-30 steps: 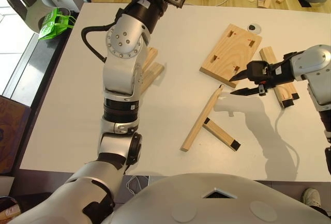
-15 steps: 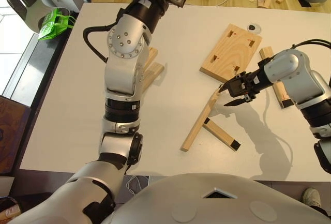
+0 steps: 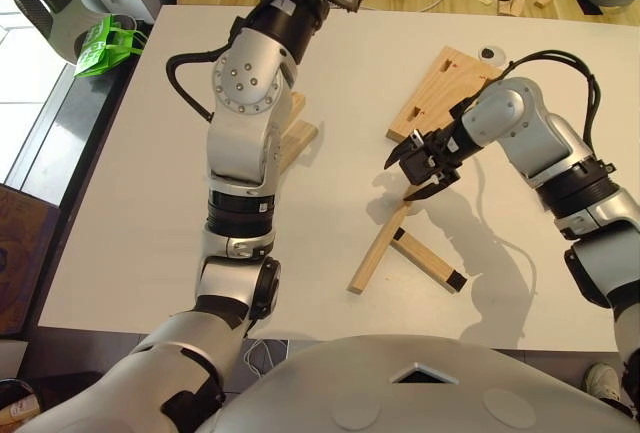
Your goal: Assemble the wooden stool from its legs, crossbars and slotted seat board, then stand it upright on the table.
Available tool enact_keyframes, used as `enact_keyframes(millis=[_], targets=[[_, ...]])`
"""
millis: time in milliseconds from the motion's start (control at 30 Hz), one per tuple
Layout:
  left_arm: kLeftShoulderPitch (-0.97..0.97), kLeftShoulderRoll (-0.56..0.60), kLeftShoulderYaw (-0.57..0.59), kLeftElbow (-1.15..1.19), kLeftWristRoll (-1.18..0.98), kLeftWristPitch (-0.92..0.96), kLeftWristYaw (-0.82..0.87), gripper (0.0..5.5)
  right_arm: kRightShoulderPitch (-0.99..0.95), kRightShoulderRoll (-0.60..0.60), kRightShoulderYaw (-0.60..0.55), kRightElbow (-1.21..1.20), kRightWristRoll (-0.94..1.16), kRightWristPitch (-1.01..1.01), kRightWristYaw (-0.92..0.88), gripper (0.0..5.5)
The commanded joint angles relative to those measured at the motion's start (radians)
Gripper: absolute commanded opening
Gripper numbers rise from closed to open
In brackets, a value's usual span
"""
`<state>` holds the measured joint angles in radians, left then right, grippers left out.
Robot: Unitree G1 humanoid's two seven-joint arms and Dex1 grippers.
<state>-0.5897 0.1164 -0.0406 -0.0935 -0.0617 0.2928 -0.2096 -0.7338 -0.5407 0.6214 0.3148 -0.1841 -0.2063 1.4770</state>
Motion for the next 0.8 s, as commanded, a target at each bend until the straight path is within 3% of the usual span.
enact_keyframes(millis=[33, 233, 533, 700, 800], targets=[[-0.006, 0.002, 0.003, 0.007, -0.001, 0.007, 0.002, 4.57, -0.017, -0.016, -0.01, 0.041, -0.007, -0.009, 0.012, 3.48], [0.002, 0.004, 0.003, -0.006, -0.002, 0.016, 0.003, 4.57, -0.071, -0.006, -0.084, 0.049, 0.072, 0.056, 0.044, 3.48], [0.011, 0.002, 0.008, -0.011, -0.004, 0.02, 0.011, 4.57, 0.017, -0.07, -0.024, -0.005, 0.022, 0.007, 0.093, 3.48], [0.012, 0.001, 0.01, -0.016, -0.007, 0.025, 0.017, 4.57, 0.031, 0.055, -0.013, 0.119, -0.038, -0.115, -0.102, 3.48], [0.009, 0.001, 0.01, -0.012, -0.01, 0.027, 0.017, 4.57, 0.025, 0.079, 0.009, 0.159, -0.065, -0.155, -0.119, 3.48]])
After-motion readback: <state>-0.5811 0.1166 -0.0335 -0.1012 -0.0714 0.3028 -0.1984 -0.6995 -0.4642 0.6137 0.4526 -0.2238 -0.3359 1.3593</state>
